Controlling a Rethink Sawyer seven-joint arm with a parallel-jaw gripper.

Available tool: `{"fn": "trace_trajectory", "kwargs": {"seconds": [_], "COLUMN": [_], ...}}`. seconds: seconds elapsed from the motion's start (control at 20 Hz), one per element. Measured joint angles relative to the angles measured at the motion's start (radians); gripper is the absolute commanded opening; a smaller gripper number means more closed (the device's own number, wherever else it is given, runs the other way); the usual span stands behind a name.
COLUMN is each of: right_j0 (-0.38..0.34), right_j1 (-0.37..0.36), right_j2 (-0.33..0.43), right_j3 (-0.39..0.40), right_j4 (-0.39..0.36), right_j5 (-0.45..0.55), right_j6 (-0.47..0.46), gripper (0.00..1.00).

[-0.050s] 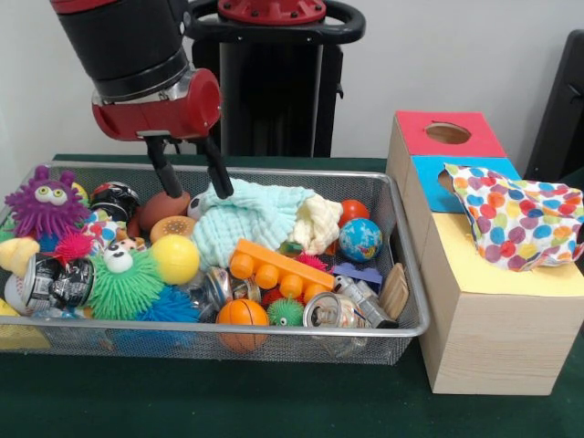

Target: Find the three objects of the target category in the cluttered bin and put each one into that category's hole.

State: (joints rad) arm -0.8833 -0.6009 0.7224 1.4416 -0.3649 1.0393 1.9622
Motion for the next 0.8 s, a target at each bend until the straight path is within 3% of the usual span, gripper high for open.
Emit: {"fn": "trace_trajectory", "kwargs": {"seconds": [0.25, 0.8], "right_j0": [-0.022, -0.098], "right_j1": [0.0, 0.013], "right_j2": [0.013, 0.047], "right_j3": [-0.007, -0.126], "right_j4": [0.0, -0.007], "right_j5": [0.041, 0.174], "right_j6": [-0.033, -0.263], "gripper": [1.0, 1.0]}}
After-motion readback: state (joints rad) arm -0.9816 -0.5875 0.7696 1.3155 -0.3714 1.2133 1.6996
